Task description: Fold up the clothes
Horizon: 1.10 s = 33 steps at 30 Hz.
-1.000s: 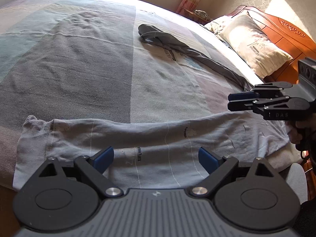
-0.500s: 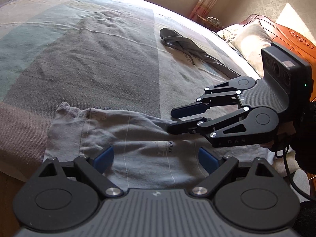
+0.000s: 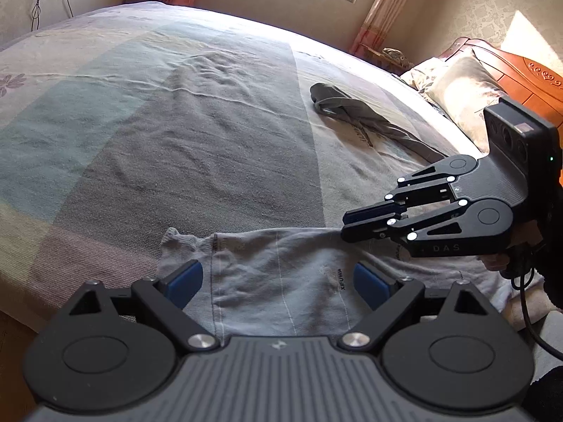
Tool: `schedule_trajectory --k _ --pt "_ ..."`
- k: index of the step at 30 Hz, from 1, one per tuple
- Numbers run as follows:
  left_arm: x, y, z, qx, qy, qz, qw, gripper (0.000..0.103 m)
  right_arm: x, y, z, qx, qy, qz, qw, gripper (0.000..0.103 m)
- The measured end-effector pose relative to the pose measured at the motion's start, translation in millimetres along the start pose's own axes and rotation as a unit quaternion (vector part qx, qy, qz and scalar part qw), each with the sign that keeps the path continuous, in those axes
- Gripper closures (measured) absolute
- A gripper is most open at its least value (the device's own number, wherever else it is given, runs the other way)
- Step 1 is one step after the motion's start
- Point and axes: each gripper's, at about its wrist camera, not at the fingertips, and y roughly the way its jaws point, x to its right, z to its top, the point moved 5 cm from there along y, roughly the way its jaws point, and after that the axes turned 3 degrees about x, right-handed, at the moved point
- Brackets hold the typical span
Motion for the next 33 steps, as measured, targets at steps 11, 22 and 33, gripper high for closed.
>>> schedule_trajectory --k 11,22,33 --pt "-31.1 35.6 10.1 -0.012 0.057 0.035 0.9977 0.011 22.0 -74.2 -25.5 0.015 0.043 -0.062 0.997 0.078" --pt "19.5 28.4 -22.7 -0.05 0.152 0.005 0.9871 0.011 34.4 -120.3 -114.7 -0.023 0.146 -0.115 0.982 0.064" --pt "65.1 25.3 2.9 -0.039 0.206 0.003 0.9778 0.009 81.5 -174.4 -159.1 0.033 0.282 -0.194 0.939 0.052"
